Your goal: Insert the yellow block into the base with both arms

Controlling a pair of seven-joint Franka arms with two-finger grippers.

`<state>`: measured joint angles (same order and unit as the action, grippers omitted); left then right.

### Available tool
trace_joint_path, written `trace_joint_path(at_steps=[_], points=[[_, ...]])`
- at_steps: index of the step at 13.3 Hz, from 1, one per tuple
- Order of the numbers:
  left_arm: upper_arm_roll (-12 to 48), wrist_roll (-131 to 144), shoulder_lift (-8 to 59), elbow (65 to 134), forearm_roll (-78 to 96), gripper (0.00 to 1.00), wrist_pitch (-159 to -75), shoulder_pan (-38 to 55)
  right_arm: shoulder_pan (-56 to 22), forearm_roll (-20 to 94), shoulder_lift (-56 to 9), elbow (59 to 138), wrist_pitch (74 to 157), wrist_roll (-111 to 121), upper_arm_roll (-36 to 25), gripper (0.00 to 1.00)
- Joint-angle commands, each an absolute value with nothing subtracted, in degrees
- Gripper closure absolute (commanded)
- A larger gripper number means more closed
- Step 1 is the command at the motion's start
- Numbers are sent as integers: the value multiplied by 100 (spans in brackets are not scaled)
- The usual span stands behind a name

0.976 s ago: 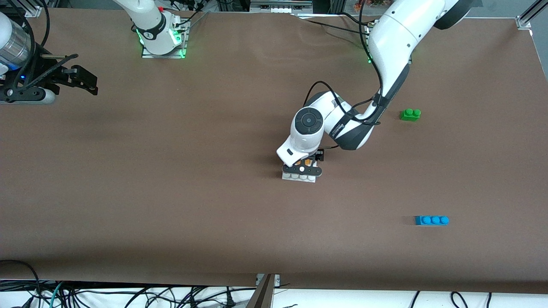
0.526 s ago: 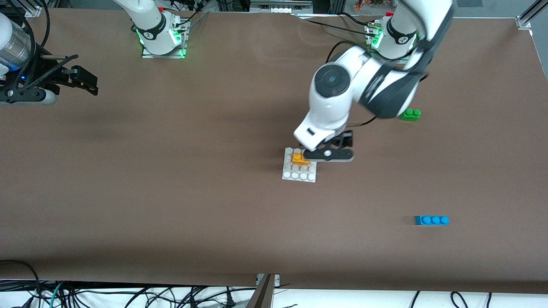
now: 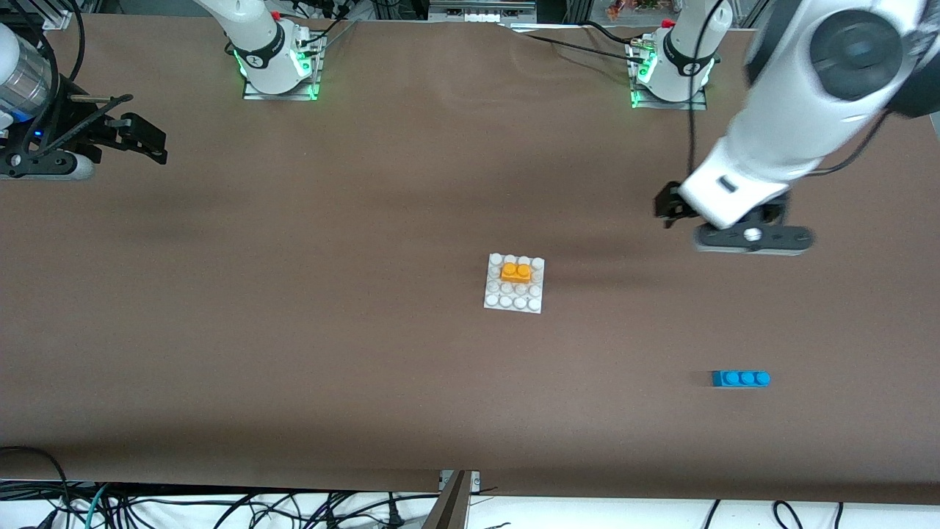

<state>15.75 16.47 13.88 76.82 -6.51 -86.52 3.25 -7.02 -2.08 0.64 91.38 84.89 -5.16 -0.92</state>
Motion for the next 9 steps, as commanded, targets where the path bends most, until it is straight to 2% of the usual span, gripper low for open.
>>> trace_joint_path(at_steps=[1,5,6,9], points=[[495,508,599,8680,356,0,-8858,598,-642,-105,53,9044,8464,-431,-53,1],[571,685,-332,10112,193,0,-9806,194,-642,-97,53,9044,8455,-457,-53,1],[580,694,-395,10325,246,0,-9904,176,-642,-97,53,9044,8455,-457,-53,1],[615,686,-168,10153,246,0,-9853,106,-642,-97,53,9044,8446,-457,-53,1]])
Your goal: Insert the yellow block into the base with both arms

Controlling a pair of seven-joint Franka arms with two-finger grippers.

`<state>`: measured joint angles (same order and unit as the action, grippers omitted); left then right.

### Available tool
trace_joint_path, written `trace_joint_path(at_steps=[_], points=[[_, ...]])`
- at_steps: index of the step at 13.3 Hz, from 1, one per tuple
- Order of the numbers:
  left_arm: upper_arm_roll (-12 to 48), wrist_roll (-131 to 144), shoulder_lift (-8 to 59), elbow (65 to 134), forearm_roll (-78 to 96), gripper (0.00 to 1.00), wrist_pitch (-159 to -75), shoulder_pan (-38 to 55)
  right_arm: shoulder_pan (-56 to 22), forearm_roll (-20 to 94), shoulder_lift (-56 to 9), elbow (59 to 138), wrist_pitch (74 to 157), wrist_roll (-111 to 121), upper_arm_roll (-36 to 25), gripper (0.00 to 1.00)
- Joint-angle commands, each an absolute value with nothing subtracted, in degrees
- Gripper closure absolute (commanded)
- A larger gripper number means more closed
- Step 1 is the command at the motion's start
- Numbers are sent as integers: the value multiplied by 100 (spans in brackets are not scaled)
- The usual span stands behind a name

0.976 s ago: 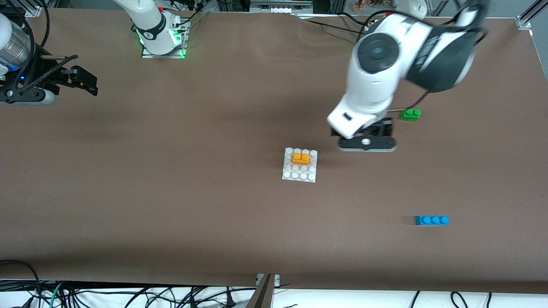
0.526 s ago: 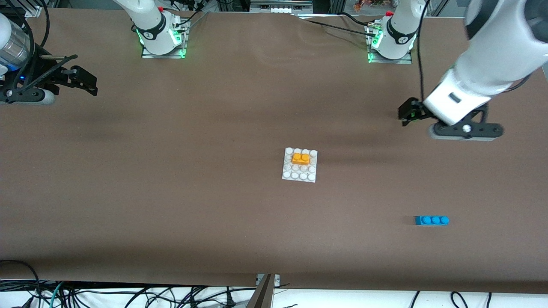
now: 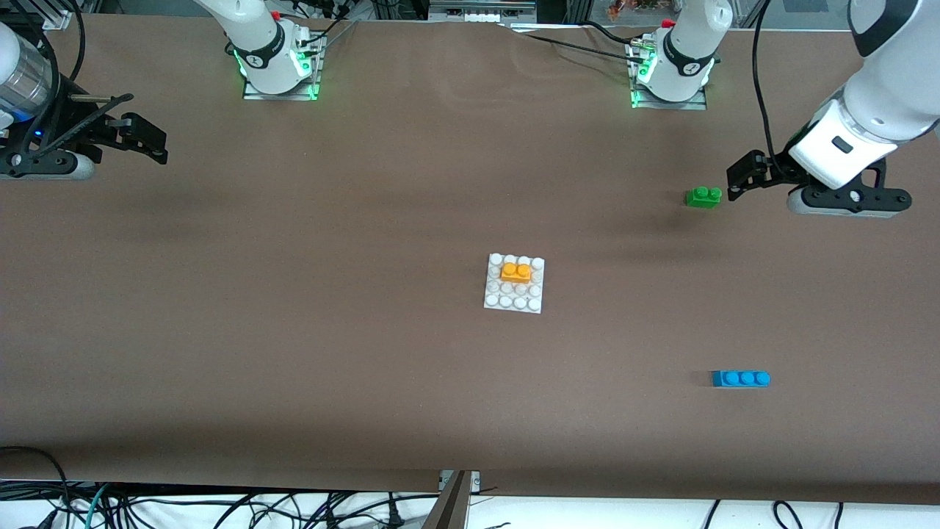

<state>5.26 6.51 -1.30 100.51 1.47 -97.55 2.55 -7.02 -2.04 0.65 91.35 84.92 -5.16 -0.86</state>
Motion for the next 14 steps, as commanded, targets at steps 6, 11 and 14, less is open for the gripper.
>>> trace_joint_path(at_steps=[6,11,14], points=[[1028,677,-79,10011,193,0,-9650,-457,-633,-97,53,9044,8446,-431,-61,1],[817,659,-79,10020,193,0,-9650,-237,-633,-97,53,9044,8438,-431,-62,1],[756,650,-79,10020,193,0,-9650,-176,-633,-97,53,9044,8429,-431,-62,1]])
